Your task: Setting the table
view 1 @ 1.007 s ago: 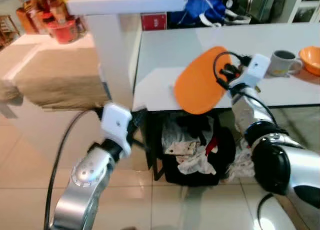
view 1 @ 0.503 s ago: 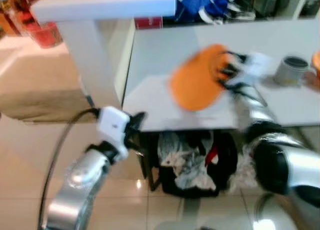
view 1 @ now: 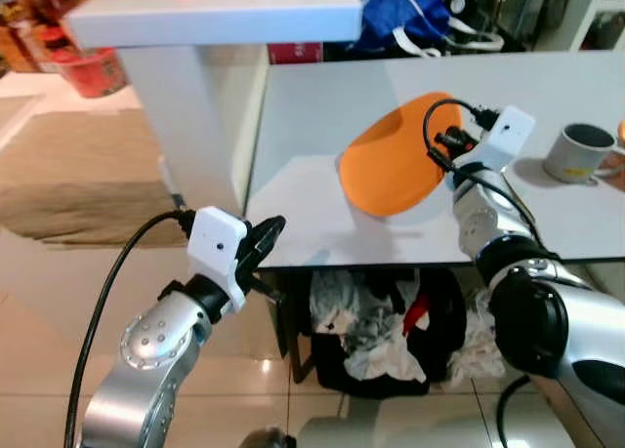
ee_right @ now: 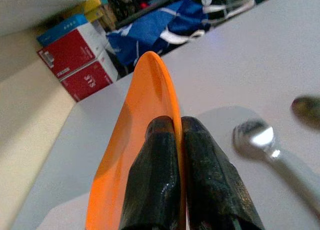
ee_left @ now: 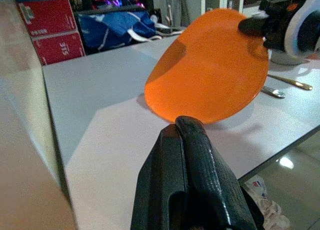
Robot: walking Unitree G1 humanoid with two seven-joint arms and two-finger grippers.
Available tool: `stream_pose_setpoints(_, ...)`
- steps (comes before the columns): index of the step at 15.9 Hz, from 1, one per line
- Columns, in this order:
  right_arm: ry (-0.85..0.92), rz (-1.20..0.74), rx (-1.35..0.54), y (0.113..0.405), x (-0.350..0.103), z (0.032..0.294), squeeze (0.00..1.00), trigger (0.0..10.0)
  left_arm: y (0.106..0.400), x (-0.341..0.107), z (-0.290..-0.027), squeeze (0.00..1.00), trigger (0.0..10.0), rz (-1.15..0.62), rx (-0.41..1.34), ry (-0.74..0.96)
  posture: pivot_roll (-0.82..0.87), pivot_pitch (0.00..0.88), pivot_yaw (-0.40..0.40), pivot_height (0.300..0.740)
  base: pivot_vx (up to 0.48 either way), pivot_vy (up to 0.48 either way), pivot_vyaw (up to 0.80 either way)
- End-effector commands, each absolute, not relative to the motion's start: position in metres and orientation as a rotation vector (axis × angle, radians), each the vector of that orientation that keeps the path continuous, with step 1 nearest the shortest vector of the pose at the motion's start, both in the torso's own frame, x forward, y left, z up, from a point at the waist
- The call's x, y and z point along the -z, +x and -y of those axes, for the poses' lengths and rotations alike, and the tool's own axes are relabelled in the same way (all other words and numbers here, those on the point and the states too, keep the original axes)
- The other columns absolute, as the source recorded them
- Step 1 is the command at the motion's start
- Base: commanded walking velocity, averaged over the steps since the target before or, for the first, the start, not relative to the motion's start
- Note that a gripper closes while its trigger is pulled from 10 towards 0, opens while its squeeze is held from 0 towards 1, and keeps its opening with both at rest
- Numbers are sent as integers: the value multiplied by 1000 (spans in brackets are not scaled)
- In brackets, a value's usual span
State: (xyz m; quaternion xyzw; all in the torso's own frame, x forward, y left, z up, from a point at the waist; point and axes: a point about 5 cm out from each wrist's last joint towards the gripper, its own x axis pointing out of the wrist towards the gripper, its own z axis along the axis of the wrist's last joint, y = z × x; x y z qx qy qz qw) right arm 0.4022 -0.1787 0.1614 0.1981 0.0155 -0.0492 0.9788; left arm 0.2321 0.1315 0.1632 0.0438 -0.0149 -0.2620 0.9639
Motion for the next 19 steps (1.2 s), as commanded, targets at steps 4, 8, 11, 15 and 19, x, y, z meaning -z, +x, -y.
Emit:
stream_pose_setpoints(4,382,-130,141,394,-138,178,0,0,223,-170,-135,0,10000,27,538,96,171,27,80,740,0,0,0)
stream_pose_setpoints(8,343,-186,165,389,-123,179,169,6980,216,-172,-137,0,10000,17,532,98,190,42,83,740,0,0,0)
stream_pose_setpoints(11,306,-219,187,384,-114,180,1000,10000,209,-172,-138,0,10000,-3,530,97,205,59,89,740,0,0,0)
stream_pose_setpoints(15,257,-249,200,379,-105,181,1000,10000,206,-173,-137,0,10000,-12,529,92,202,66,88,740,0,0,0)
stream_pose_setpoints(19,212,-239,218,379,-106,187,1000,10000,207,-173,-134,0,10000,-8,536,84,187,64,84,740,0,0,0)
